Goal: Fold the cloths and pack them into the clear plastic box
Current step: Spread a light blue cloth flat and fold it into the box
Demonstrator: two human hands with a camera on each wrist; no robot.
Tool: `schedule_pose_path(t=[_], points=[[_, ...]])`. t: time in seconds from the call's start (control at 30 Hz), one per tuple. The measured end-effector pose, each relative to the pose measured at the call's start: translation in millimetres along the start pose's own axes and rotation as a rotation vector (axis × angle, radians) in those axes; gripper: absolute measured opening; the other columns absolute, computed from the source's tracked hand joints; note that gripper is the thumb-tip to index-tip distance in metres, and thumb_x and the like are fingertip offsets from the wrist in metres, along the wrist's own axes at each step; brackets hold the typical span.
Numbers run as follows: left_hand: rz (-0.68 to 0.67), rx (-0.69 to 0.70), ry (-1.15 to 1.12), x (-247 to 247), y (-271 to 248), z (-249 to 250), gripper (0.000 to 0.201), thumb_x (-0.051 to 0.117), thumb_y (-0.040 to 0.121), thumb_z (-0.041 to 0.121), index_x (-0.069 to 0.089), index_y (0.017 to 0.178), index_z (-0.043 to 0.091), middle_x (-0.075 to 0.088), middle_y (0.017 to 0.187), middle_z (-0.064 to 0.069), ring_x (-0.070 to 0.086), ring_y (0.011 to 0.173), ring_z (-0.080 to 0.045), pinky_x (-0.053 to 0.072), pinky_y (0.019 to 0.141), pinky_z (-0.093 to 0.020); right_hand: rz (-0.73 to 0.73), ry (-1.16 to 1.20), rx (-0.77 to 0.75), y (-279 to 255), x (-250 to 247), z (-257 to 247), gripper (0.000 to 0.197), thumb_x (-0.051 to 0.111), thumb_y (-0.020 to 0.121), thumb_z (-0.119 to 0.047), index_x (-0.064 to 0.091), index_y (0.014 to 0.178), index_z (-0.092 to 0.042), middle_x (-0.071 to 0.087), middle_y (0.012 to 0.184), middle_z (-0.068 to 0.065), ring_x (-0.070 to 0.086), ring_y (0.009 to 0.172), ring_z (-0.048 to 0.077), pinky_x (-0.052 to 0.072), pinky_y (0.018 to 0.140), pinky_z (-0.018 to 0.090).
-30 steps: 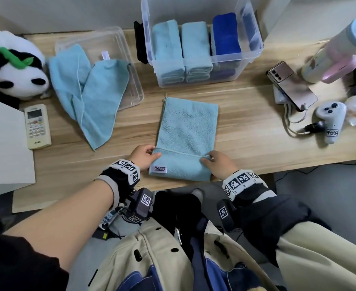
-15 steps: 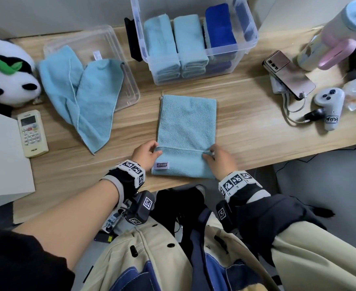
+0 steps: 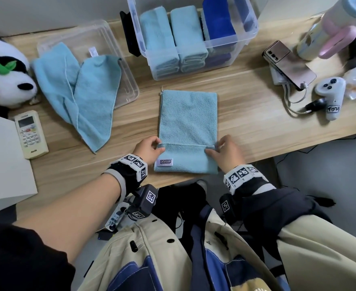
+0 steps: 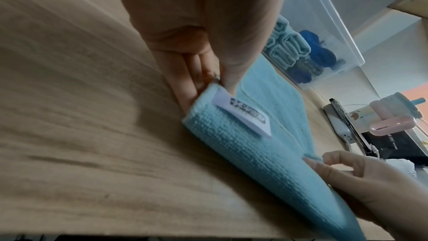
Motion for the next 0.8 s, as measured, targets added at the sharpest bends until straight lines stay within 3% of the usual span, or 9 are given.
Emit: schedule_pose_path(t=[0.07, 0.13, 0.2, 0.27, 0.43, 0.5, 0.57, 0.67, 0.8], points=[[-0.023, -0.011, -0.005, 1, 2, -1, 0.014, 0.064, 0.085, 0.021, 0.05, 0.088, 0.017, 0.06, 0.088, -0.005, 0.052, 0.072, -0.022, 0.041, 0.062, -0.028, 0.115, -0.028, -0.114, -2, -11, -8, 0.032, 0.069, 0.08, -0.036, 0.047, 0.092, -0.016, 0.05, 0.067, -0.006, 0.052, 0.071, 0.022, 0.035, 0.062, 0.029], [-0.04, -0.029, -0.031, 1, 3, -1, 0.015, 0.064, 0.085, 0.02, 0.05, 0.087, 0.017, 0.059, 0.088, -0.005, 0.055, 0.073, -0.023, 0.046, 0.053, -0.027, 0.186, -0.081, -0.375, -10, -14, -24, 0.03, 0.066, 0.081, -0.041, 0.053, 0.089, -0.015, 0.051, 0.067, -0.005, 0.052, 0.07, 0.02, 0.036, 0.064, 0.03], [-0.064, -0.063, -0.093, 1, 3, 0, 0.016, 0.064, 0.085, 0.017, 0.048, 0.083, 0.018, 0.057, 0.086, -0.005, 0.057, 0.068, -0.024, 0.047, 0.037, -0.024, 0.068, -0.17, -0.634, -19, 0, -36, 0.037, 0.064, 0.076, -0.052, 0.057, 0.088, -0.018, 0.059, 0.084, -0.002, 0.054, 0.084, 0.02, 0.037, 0.076, 0.03], [-0.103, -0.099, -0.151, -1, 2, 2, 0.021, 0.063, 0.086, 0.013, 0.045, 0.076, 0.019, 0.056, 0.081, -0.003, 0.057, 0.058, -0.021, 0.045, 0.03, -0.022, -0.119, -0.331, -0.744, -24, 20, -37, 0.049, 0.063, 0.067, -0.06, 0.058, 0.097, -0.022, 0.059, 0.107, -0.003, 0.051, 0.104, 0.018, 0.035, 0.09, 0.032], [-0.195, -0.254, -0.33, -6, -2, 10, 0.026, 0.059, 0.088, 0.005, 0.04, 0.075, 0.016, 0.056, 0.073, -0.009, 0.058, 0.034, -0.009, 0.047, 0.03, -0.026, -0.18, -0.47, -0.775, -26, 36, -33, 0.052, 0.063, 0.058, -0.023, 0.059, 0.109, -0.022, 0.057, 0.121, -0.005, 0.051, 0.119, 0.021, 0.023, 0.101, 0.032], [-0.168, -0.229, -0.31, -15, -2, 17, 0.025, 0.062, 0.086, 0.007, 0.04, 0.078, 0.016, 0.053, 0.077, -0.006, 0.059, 0.043, -0.011, 0.048, 0.032, -0.025, -0.164, -0.402, -0.73, -23, 30, -37, 0.047, 0.052, 0.064, -0.019, 0.062, 0.11, -0.02, 0.06, 0.122, -0.004, 0.051, 0.121, 0.02, 0.022, 0.107, 0.034], [-0.039, -0.067, -0.132, -31, 2, 29, 0.023, 0.069, 0.082, 0.018, 0.046, 0.086, 0.016, 0.052, 0.082, 0.0, 0.056, 0.06, -0.014, 0.052, 0.043, -0.025, -0.177, -0.351, -0.688, -19, 23, -43, 0.047, 0.044, 0.07, -0.022, 0.063, 0.113, -0.019, 0.063, 0.119, -0.002, 0.053, 0.119, 0.019, 0.022, 0.109, 0.033], [-0.038, 0.181, -0.126, -41, 1, 48, 0.021, 0.076, 0.074, 0.026, 0.057, 0.081, 0.021, 0.062, 0.084, 0.0, 0.059, 0.079, -0.016, 0.05, 0.076, -0.026, -0.201, -0.258, -0.606, -13, 13, -49, 0.034, 0.049, 0.081, -0.02, 0.064, 0.111, -0.019, 0.068, 0.104, 0.007, 0.057, 0.105, 0.026, 0.036, 0.096, 0.031], [-0.32, 0.253, 0.012, -28, -8, 60, 0.034, 0.08, 0.07, 0.021, 0.062, 0.1, 0.018, 0.061, 0.098, 0.005, 0.055, 0.094, -0.008, 0.039, 0.074, -0.003, -0.205, -0.084, -0.489, -4, 0, -54, 0.025, 0.055, 0.082, -0.011, 0.065, 0.104, -0.017, 0.069, 0.094, 0.007, 0.061, 0.092, 0.025, 0.04, 0.073, 0.027]])
Point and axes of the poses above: each hand's wrist, its own y-axis towards the middle knuckle, its own x-axis out of the palm, z = x × y, the point moved 4 cm from there along y, towards the middle knuckle
